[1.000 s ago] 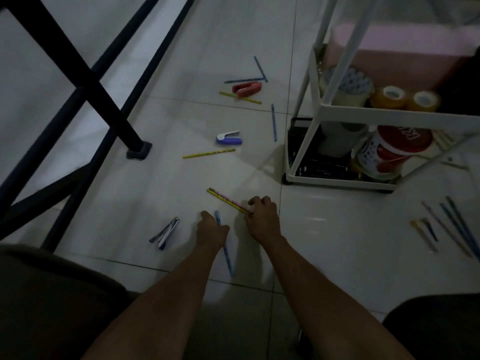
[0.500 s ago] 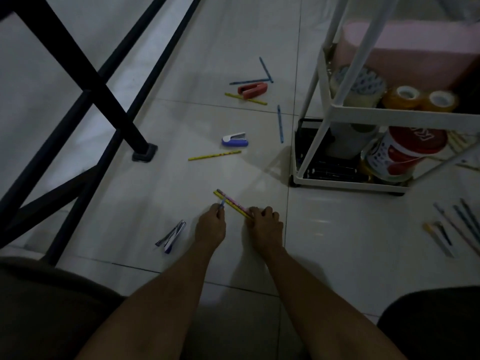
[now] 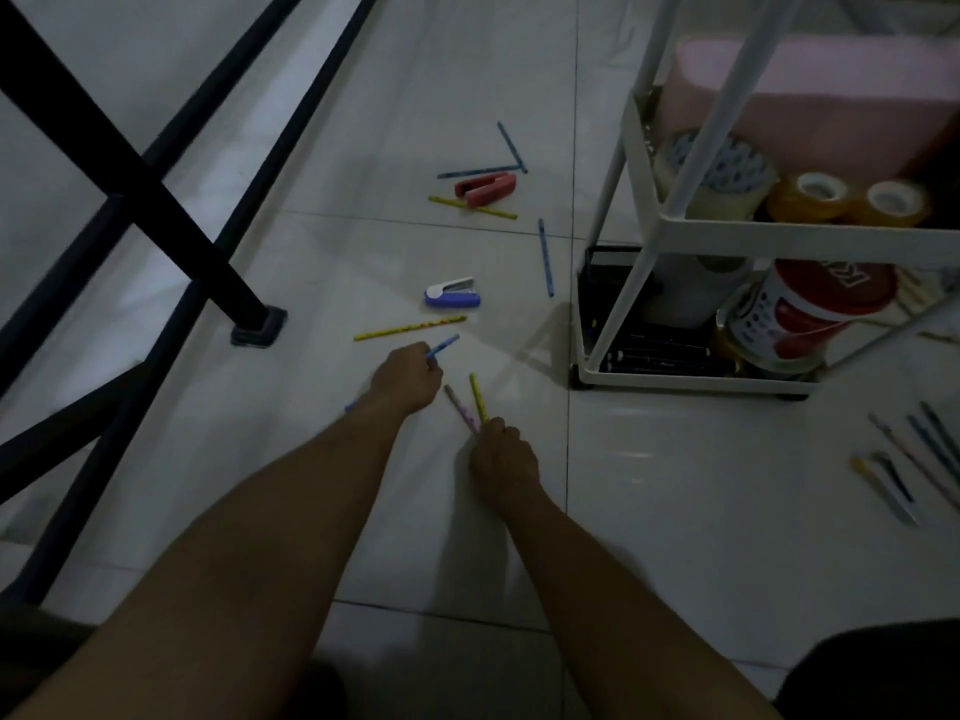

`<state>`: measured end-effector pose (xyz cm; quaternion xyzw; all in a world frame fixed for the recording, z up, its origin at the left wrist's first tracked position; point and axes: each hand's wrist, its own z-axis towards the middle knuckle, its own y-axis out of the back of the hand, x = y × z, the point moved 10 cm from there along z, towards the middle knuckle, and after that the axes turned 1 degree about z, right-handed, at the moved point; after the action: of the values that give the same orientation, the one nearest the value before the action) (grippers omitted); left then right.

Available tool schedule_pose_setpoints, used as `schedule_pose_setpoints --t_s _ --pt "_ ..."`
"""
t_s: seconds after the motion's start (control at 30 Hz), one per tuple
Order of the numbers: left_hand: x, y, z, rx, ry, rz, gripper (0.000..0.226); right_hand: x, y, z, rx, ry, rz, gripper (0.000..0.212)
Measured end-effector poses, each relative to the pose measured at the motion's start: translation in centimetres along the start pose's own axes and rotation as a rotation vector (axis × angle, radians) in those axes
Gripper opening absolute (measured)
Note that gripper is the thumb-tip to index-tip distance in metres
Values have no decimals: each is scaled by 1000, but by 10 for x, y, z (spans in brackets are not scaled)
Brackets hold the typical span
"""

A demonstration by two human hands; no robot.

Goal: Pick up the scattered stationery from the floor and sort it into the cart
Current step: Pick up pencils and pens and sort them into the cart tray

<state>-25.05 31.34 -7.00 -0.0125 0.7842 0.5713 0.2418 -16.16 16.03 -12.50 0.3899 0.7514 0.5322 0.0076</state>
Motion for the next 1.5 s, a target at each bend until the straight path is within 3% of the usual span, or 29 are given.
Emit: schedule_pose_setpoints --t_s 0.17,0.37,0.47,0.7,1.0,1.13,1.33,1.43,1.5 --pt "14 2 27 -56 63 79 32 -5 -1 18 5 -40 75 29" --pt "16 -18 50 97 59 300 66 -9 6 20 16 -1 178 42" --pt "19 -25 51 108 51 401 61 -8 7 17 41 29 190 43" --pt "5 -17 29 -210 -52 414 24 -12 3 19 158 -45 297 45" --pt "-4 -34 19 -57 -59 396 29 -19 9 6 128 -88 505 40" --pt "-15 -33 10 40 -17 91 23 -13 22 2 59 -29 631 26" --pt "-45 -30 4 239 197 -686 10 -16 60 6 -60 -87 750 23" --pt "-68 -26 -6 316 274 -971 18 -18 63 9 -24 -152 796 18" --pt "-88 -25 -13 374 228 -1073 25 -14 66 6 -24 -134 790 16"
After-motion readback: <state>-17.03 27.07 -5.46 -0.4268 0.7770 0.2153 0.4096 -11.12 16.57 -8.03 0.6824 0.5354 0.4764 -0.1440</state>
